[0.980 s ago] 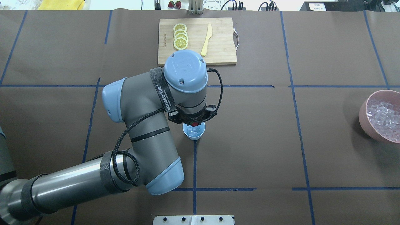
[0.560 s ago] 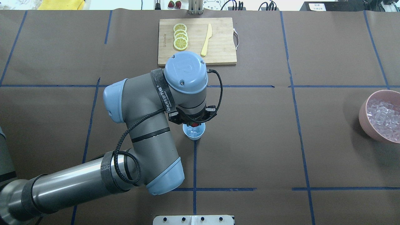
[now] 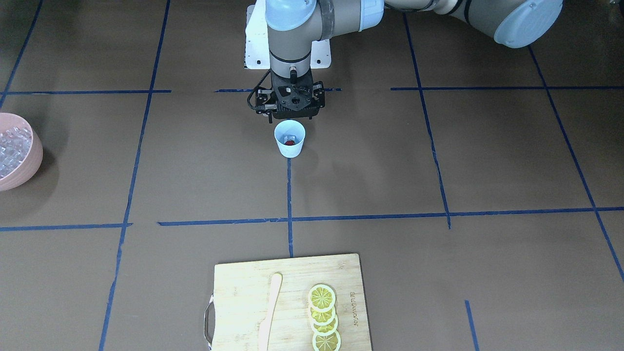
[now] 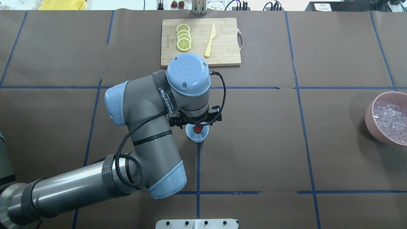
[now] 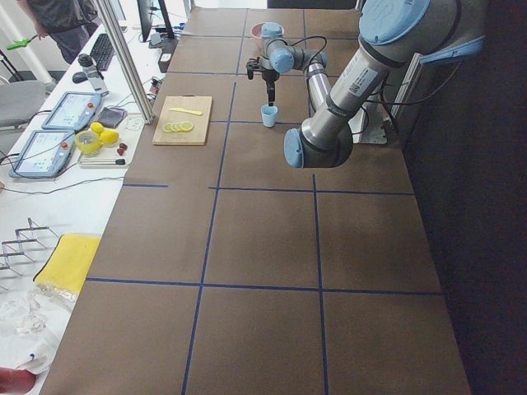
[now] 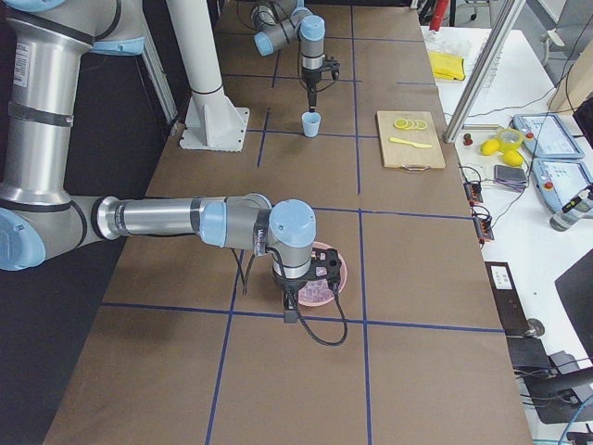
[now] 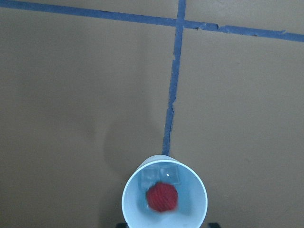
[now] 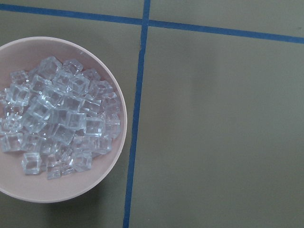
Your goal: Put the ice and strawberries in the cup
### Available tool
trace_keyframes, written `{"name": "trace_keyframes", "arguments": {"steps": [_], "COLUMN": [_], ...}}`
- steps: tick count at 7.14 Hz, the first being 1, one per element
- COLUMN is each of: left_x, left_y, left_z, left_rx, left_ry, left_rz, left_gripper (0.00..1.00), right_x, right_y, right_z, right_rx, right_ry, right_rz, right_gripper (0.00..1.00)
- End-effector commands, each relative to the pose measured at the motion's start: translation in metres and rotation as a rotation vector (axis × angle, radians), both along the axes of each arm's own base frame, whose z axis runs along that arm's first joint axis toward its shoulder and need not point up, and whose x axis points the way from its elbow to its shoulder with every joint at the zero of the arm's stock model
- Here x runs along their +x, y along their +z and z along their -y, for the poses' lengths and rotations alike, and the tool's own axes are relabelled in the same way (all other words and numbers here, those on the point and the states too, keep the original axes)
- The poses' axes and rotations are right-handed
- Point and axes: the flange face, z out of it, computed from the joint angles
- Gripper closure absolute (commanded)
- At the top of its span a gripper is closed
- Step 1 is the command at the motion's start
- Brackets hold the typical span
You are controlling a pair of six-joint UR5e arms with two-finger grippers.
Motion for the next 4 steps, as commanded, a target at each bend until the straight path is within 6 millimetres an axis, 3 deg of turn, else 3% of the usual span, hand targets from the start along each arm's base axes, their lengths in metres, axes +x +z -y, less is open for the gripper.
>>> {"name": "trace_keyframes", "arguments": {"steps": [1,2,4], "left_x": [-0.008,-0.029,-0.129], "left_y": [0.011,0.031,0.097], "left_z": [-0.002,-0.002,0.001], "left_rx": [0.020,0.080,0.211], "left_ry": [0.017,0.067,0.127], "left_rz": [0.004,0.015,0.036], "left_gripper": [0.00,0.00,0.00], "right_x": [0.000,0.000,0.000], "right_y": [0.001,0.001,0.001], "right_z": [-0.001,0.000,-0.001], "right_rx": [-0.003,-0.003,-0.004], "right_ry": [0.000,0.000,0.000], "right_rz": [0.000,0.000,0.002], "right_gripper": [0.01,0.01,0.01]}}
